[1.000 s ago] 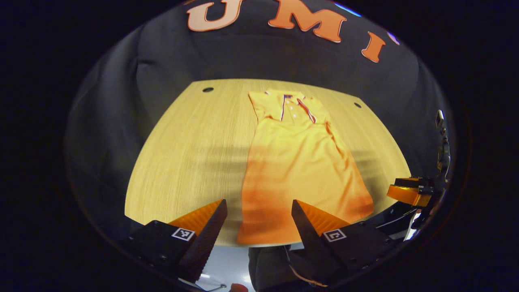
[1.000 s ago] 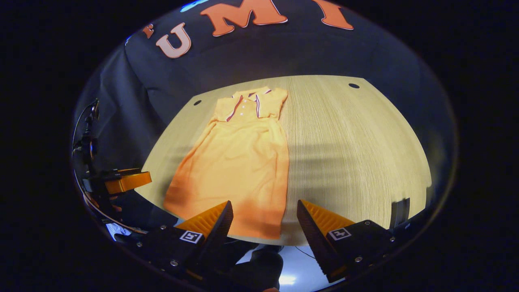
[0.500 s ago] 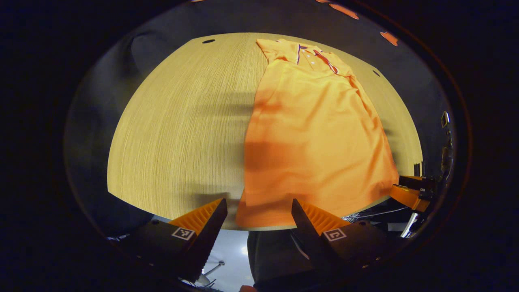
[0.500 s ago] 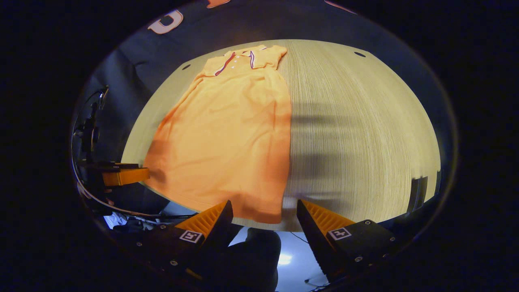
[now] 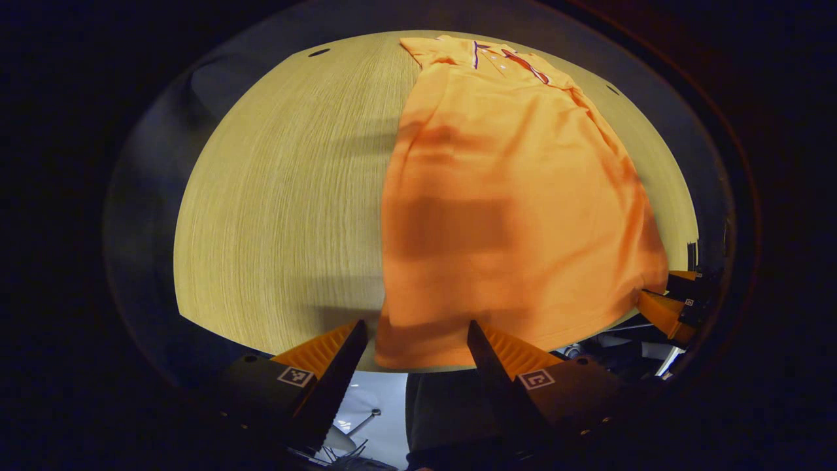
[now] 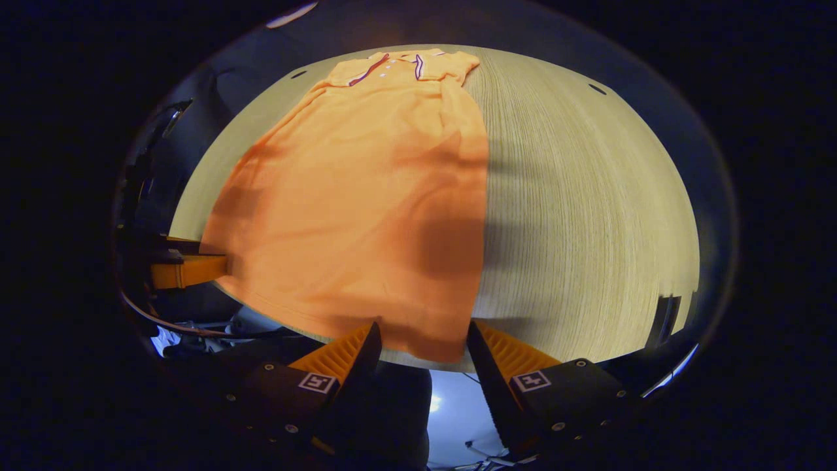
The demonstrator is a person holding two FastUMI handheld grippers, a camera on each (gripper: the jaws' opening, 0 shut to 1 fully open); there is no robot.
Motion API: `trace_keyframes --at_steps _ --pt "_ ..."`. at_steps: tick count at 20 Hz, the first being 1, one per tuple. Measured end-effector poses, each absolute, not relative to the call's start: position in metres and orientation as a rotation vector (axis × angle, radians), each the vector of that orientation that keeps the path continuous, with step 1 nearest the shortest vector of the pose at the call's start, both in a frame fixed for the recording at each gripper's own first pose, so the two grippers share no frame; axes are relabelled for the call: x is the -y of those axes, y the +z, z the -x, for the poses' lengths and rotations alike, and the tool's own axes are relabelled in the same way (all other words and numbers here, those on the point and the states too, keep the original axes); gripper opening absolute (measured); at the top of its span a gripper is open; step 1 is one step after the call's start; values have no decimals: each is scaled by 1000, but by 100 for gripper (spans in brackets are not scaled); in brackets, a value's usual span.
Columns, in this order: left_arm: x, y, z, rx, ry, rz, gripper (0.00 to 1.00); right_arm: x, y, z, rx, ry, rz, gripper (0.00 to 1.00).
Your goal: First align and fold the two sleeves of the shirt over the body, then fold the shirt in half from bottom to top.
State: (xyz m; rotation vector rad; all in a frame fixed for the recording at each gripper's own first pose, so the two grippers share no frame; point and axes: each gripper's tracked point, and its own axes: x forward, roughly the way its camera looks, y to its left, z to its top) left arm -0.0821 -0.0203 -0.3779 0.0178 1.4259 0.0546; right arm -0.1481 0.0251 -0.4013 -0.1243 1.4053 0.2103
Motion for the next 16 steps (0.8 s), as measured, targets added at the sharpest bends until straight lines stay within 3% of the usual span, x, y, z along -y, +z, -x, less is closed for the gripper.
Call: trace_keyframes --at_steps 5,6,7,8,9,10,12,13,16 --pt "21 -380 80 -1464 38 -27 90 -20 -405 148 -1454 204 193 80" --pt "21 -379 79 -1468 49 -13 79 -16 -406 144 -1444 176 170 68" --pt "21 -379 80 -1465 55 -3 68 -13 -403 142 -1440 138 123 48" --pt "24 -379 79 -1457 52 5 49 -12 -405 140 -1436 98 46 39" --pt "25 -379 80 -1454 55 21 39 -14 -404 141 -1437 93 -6 16" --pt "27 -379 79 -1447 53 16 10 -14 -404 142 -1446 104 -41 15" --pt "30 -377 78 -1424 35 28 7 -16 -403 139 -1437 91 -123 15" --pt "32 -379 78 -1427 24 15 3 -20 -405 139 -1437 105 -152 2" --pt "39 -374 76 -1390 -3 38 1 -29 -399 142 -1433 162 -158 0"
